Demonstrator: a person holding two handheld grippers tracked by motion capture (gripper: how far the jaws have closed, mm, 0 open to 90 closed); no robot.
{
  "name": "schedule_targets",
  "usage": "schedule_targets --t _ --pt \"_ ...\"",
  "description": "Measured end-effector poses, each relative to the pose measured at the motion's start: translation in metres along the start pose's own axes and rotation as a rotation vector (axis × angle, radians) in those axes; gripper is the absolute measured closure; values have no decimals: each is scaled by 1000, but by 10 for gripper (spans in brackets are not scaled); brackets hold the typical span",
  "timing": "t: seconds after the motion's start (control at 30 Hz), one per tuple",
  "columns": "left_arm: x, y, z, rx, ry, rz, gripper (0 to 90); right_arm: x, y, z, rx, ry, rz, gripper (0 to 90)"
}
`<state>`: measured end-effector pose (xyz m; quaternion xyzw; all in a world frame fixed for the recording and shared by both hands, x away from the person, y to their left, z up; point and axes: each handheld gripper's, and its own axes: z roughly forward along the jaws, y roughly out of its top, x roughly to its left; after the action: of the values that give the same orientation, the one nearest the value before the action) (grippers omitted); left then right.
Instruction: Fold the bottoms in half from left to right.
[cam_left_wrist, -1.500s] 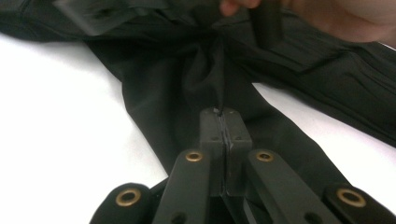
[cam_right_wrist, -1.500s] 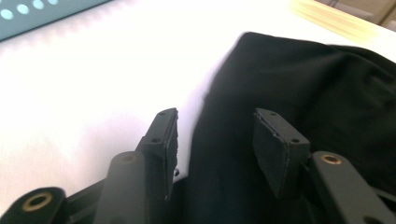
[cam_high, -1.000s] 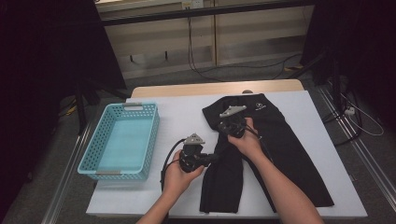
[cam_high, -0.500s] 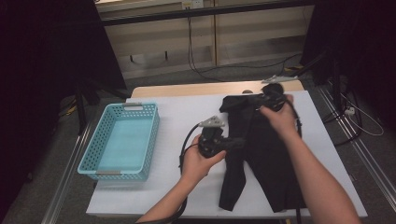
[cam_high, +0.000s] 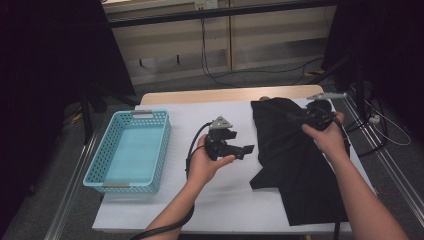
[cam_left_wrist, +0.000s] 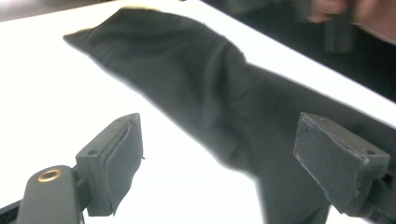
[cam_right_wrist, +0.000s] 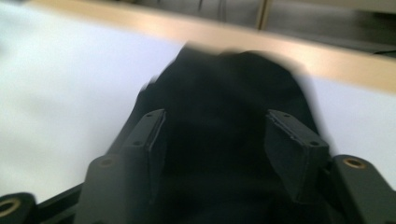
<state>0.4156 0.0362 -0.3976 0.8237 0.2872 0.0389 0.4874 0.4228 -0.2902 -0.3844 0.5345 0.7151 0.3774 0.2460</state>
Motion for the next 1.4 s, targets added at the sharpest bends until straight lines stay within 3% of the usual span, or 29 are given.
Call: schedule_targets --t 0.1,0.2,0.43,0.57,0.67,0.83,0.93,1.07,1.17,1.3,1.33,1.4 --pt "9 -9 -5 19 24 12 145 9 -13 0 12 18 -22 374" --pt "20 -22 -10 39 44 7 126 27 -36 -4 40 64 -49 338" --pt "39 -47 -23 67 111 4 108 43 -66 -13 66 73 -88 284" --pt "44 -54 -27 79 124 5 103 45 -73 -18 63 84 -75 268" --pt "45 -56 -30 84 123 12 102 45 -81 -26 66 65 -86 269" --pt "43 -58 -32 94 130 38 97 41 -94 -42 65 56 -52 267" --pt "40 -57 -32 104 135 65 97 41 -105 -49 82 64 -47 325" --pt "40 -58 -33 96 138 59 96 45 -121 -59 113 93 -68 470" --pt "39 -58 -33 104 133 60 97 49 -125 -60 132 112 -81 516" --pt "40 -57 -32 100 145 63 98 59 -124 -58 140 141 -123 583" --pt "40 -57 -33 101 145 65 98 65 -125 -54 163 152 -148 628" --pt "40 -57 -33 100 147 65 99 70 -127 -51 169 142 -170 667"
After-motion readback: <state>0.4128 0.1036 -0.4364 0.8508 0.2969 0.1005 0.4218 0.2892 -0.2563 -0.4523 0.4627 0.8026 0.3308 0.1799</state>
